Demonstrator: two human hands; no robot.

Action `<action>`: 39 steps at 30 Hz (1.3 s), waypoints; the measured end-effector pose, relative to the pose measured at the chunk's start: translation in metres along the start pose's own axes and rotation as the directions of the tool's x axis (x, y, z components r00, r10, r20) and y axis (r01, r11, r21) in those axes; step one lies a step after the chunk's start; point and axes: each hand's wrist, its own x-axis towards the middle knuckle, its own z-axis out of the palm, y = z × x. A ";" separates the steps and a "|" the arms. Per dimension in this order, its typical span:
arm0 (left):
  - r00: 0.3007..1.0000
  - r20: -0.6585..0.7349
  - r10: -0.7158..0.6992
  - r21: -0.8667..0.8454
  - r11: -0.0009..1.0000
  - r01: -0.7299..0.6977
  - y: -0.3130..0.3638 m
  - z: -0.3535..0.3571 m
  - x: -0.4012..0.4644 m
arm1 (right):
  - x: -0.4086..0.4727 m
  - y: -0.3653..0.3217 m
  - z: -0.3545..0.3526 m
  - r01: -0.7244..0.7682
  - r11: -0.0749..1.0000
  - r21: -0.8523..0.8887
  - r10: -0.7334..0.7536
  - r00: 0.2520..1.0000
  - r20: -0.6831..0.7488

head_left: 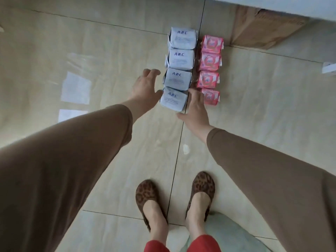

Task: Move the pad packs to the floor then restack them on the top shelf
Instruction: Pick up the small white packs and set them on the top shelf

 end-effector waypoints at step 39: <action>0.965 -0.193 0.175 -0.116 0.973 -0.199 0.279 -0.406 -0.222 | -0.239 -0.286 -0.477 0.200 0.942 0.270 -0.224 0.973 0.058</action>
